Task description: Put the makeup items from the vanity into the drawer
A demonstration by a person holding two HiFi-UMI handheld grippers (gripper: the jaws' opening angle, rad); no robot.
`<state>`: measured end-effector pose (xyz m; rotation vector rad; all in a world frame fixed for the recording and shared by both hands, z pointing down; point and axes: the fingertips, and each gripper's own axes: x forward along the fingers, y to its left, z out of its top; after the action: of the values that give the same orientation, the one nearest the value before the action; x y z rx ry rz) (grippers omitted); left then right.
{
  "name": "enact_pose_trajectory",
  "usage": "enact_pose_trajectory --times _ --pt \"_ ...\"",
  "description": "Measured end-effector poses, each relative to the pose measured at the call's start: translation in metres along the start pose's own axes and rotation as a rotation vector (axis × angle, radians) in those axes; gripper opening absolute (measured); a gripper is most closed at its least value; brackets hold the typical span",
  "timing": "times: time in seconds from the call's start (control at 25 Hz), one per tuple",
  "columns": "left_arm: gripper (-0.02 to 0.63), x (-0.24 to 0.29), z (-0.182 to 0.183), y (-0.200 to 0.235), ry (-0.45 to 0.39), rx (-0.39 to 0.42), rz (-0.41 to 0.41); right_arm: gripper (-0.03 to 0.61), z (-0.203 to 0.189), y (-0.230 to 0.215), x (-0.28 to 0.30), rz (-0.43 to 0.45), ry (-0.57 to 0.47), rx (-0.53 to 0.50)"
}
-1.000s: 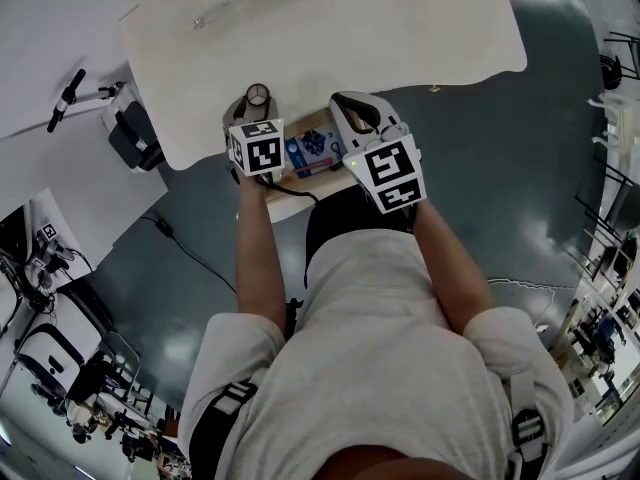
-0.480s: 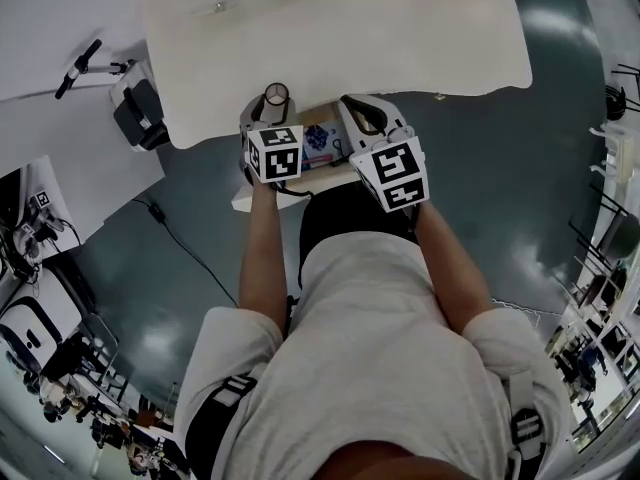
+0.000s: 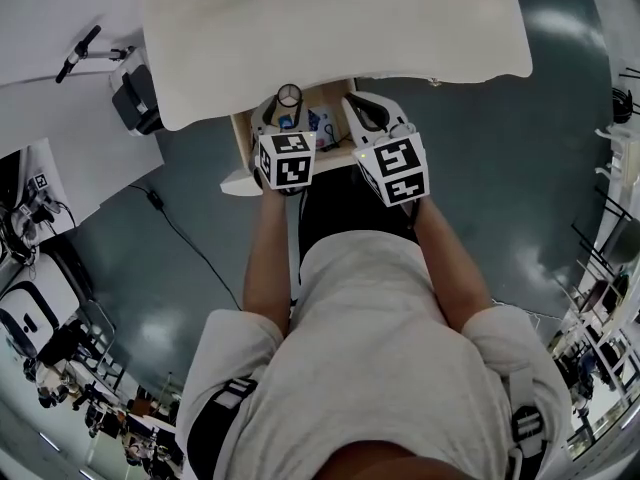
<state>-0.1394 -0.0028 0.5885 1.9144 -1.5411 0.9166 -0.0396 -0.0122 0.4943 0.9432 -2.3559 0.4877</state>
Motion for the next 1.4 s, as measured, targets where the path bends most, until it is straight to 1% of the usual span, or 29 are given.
enact_pose_trajectory --times 0.24,0.48,0.6,0.8,1.0,1.24,1.4 --pt "0.207 -0.001 -0.011 -0.037 0.019 0.04 -0.037 0.014 -0.023 -0.012 -0.013 -0.021 0.012 0.025" --pt "0.207 0.008 -0.016 -0.063 0.037 0.055 -0.073 0.014 -0.045 -0.025 -0.018 -0.036 0.031 0.064" --pt "0.207 0.014 -0.027 -0.073 0.065 0.055 -0.098 0.014 -0.059 -0.028 -0.019 -0.039 0.046 0.084" --pt "0.207 0.031 -0.047 -0.086 0.11 0.084 -0.128 0.014 -0.082 -0.035 -0.019 -0.053 0.072 0.093" --pt "0.207 0.048 -0.06 -0.099 0.151 0.106 -0.171 0.014 -0.1 -0.048 -0.017 -0.077 0.086 0.141" --pt "0.207 0.068 -0.074 -0.108 0.198 0.161 -0.216 0.014 -0.116 -0.063 -0.01 -0.088 0.095 0.17" --pt "0.207 0.076 -0.085 -0.112 0.255 0.204 -0.236 0.014 -0.119 -0.068 -0.008 -0.09 0.095 0.162"
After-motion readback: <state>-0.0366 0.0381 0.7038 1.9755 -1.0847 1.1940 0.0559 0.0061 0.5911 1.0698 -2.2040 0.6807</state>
